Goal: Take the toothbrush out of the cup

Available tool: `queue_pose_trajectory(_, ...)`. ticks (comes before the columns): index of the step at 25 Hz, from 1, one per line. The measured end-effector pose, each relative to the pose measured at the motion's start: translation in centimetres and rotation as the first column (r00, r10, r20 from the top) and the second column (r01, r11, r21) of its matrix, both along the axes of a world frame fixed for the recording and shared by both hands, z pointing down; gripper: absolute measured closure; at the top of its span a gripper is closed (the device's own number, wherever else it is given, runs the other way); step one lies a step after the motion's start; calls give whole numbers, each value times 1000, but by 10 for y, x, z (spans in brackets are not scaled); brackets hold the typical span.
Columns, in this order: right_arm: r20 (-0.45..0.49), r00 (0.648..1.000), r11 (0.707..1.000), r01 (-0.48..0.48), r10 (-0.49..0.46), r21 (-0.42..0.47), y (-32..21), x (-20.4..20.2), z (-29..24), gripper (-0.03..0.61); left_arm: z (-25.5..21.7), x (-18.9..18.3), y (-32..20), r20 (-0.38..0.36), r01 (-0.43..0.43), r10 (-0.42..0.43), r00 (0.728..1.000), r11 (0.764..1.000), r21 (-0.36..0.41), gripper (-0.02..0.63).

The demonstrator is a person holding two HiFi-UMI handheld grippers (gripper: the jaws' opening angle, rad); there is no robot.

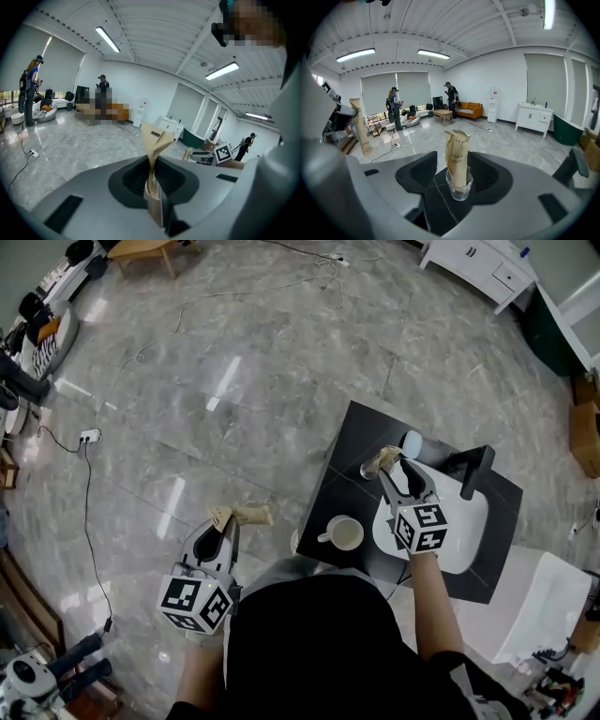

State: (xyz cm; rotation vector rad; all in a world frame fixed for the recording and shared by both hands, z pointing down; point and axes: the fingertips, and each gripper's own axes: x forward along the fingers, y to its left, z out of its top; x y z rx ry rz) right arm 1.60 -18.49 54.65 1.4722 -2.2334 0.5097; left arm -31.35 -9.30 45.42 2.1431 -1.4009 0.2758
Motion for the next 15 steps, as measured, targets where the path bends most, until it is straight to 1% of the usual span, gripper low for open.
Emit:
queue_pose_trajectory(8,-4,1000,999,4,-4,-32,-13,-6,14,359,8,-5,1,2,21,-21,1000,1000,-23,565)
queue_pose_trajectory(15,-44,999,998,-23,21,-53,-17,-4,25,360,13,-7,0,5,25,-24,1000,999,-31,565)
